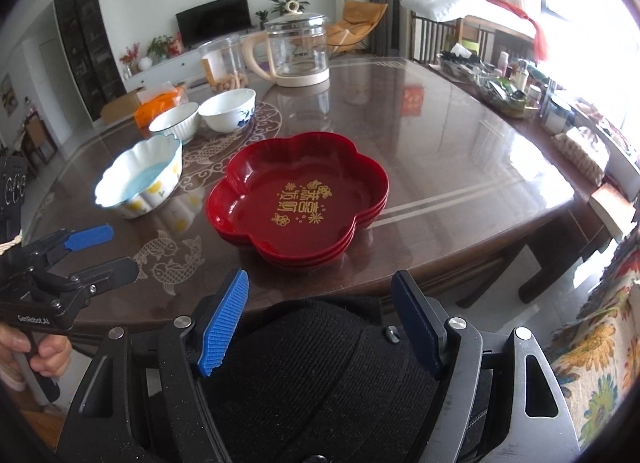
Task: Organize plates and bowls
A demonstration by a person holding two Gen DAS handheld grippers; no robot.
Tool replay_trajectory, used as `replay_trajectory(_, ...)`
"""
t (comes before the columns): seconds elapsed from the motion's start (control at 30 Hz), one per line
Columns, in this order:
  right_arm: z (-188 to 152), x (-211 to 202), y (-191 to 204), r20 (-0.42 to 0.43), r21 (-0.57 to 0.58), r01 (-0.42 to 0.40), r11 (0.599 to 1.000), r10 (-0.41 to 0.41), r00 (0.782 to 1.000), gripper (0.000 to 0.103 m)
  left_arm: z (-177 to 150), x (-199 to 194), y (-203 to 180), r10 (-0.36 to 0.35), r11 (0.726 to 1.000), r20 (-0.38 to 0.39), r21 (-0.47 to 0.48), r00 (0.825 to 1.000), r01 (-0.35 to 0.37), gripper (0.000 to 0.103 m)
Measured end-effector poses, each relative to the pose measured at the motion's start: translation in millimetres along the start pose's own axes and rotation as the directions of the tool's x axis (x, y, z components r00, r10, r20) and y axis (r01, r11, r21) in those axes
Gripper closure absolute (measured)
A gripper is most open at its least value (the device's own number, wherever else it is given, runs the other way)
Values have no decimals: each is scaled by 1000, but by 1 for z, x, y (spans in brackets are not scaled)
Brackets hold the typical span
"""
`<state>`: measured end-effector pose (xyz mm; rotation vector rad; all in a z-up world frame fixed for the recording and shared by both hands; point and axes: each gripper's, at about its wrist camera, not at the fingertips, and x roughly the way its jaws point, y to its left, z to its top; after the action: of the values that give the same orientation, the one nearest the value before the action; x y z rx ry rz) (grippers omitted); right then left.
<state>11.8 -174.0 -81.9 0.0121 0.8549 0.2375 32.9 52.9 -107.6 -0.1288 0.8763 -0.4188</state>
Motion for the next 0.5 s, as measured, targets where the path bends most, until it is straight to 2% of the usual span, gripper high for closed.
replay_trajectory(0.17, -1, 10, 5, -49, -22, -31, 999, 30, 998, 26, 4, 0, 8, -34, 998, -22, -58, 999, 33, 0)
replay_trajectory(0.33, -4, 19, 16, -75, -60, -41, 997, 37, 997, 26, 4, -1, 8, -14, 999, -14, -46, 1000, 14, 0)
replay_trajectory(0.5, -2, 34, 18, -120, -40, -47, 998, 41, 992, 26, 15, 16, 7, -53, 997, -40, -65, 998, 51, 0)
